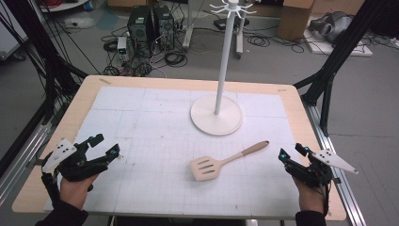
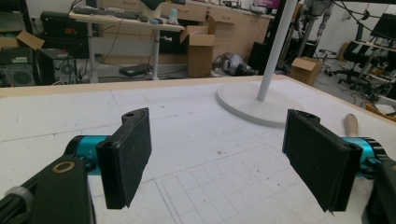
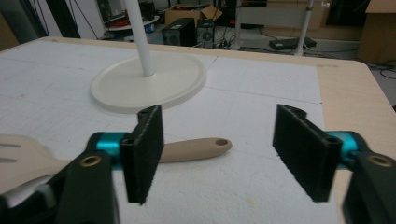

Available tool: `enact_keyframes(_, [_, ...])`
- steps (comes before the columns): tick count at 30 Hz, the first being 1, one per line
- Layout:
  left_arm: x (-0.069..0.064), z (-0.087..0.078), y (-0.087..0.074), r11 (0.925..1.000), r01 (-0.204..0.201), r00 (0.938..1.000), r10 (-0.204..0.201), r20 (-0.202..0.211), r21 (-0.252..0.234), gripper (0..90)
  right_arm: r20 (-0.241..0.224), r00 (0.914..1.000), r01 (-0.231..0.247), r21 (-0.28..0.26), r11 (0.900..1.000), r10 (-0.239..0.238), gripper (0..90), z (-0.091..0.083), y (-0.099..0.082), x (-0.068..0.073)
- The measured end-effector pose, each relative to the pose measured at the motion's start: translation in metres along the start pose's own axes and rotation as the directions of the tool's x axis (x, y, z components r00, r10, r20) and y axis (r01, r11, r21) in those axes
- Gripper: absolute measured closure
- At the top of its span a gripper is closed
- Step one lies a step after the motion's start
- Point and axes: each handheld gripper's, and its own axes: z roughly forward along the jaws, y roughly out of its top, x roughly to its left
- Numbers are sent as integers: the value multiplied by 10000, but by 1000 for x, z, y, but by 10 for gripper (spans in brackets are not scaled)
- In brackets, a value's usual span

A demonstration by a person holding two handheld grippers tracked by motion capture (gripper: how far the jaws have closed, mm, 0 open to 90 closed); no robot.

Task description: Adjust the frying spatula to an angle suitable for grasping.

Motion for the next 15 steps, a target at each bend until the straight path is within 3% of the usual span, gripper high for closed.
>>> enact_keyframes(2, [0, 0, 0, 10000, 8, 10000, -8, 0, 62, 242, 57, 9999, -157, 139, 9998, 156, 412, 3, 1, -3])
enact_keyframes(7, [1, 0, 0, 9999, 7, 10000, -6, -39, 128, 243, 40, 10000, -33, 526, 9986, 31, 593, 18, 4, -14])
enact_keyframes(11, [1, 1, -1, 9997, -16, 10000, 17, -32, 232, 251, -66, 9996, 269, 1138, 9931, -263, 875, 42, 6, -27])
enact_keyframes(15, [2, 2, -2, 9994, -19, 10000, 22, -68, 344, 261, 5, 9988, 484, 1956, 9795, -494, 893, 70, 4, -33])
